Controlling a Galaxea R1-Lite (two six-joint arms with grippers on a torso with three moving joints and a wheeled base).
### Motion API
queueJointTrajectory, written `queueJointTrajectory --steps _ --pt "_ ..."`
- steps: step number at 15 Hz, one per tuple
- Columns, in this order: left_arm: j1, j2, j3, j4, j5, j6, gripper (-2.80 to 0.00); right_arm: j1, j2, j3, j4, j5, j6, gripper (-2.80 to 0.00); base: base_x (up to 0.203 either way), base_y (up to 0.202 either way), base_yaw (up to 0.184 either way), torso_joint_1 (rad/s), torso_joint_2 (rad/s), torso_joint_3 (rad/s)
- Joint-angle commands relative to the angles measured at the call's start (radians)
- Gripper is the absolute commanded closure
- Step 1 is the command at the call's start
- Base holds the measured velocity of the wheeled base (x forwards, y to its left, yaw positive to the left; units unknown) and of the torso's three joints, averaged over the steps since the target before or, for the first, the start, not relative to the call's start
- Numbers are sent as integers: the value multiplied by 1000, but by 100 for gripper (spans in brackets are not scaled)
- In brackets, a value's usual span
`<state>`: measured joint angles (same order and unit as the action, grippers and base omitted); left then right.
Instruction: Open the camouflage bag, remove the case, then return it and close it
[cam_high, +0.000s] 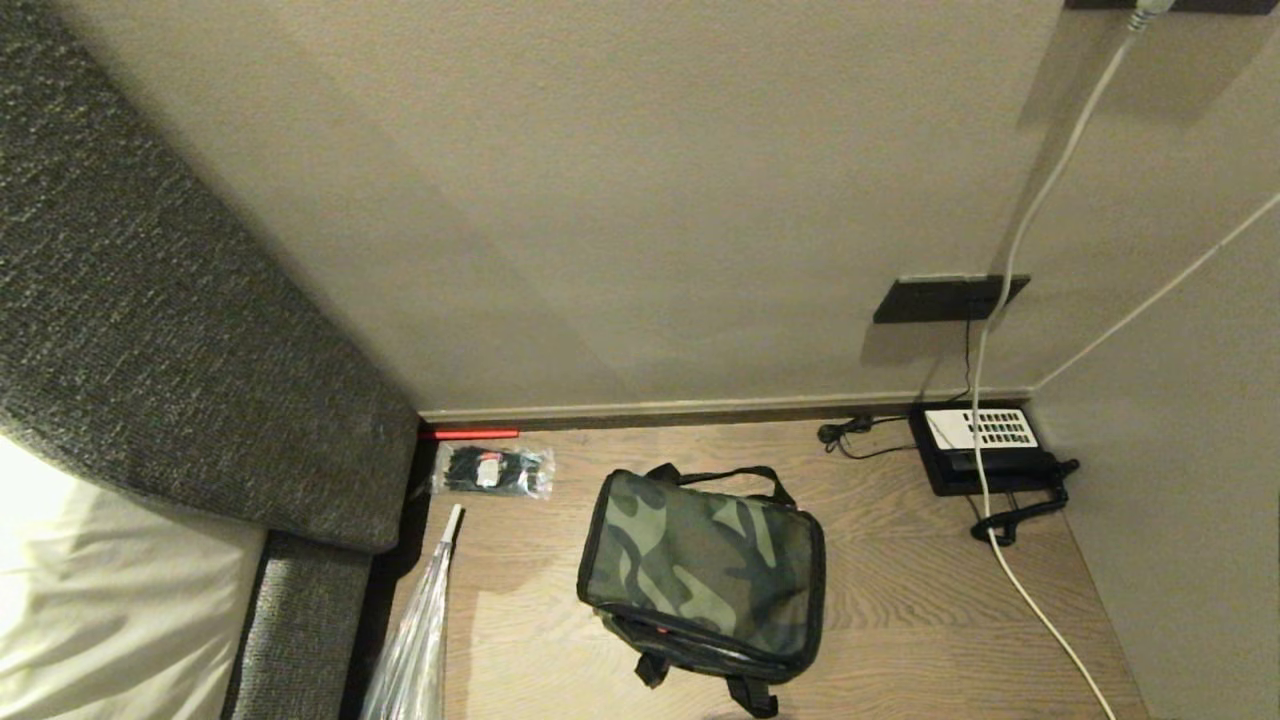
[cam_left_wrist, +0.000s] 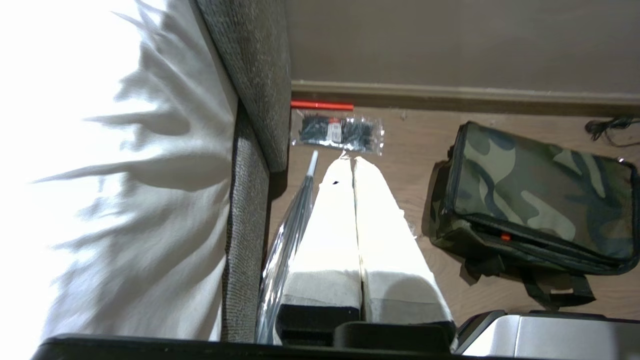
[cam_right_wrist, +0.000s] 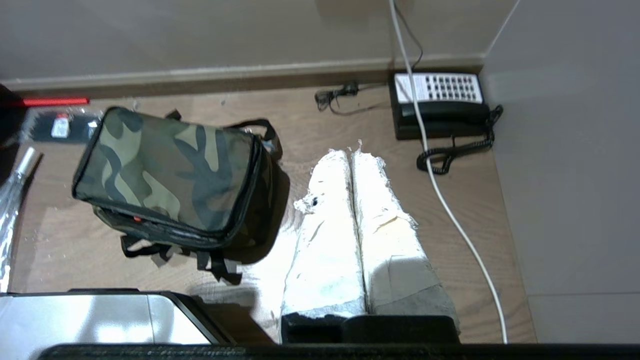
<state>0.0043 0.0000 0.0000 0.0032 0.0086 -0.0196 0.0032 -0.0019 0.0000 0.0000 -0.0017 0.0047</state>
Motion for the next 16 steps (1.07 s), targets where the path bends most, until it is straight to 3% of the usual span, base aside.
queueJointTrajectory --steps 1,16 --pt "0 0 3 0 1 0 0 0 -1 0 0 0 0 0 0 0 0 7 0 196" --pt "0 0 3 0 1 -3 0 0 -1 0 0 0 0 0 0 0 0 2 3 203"
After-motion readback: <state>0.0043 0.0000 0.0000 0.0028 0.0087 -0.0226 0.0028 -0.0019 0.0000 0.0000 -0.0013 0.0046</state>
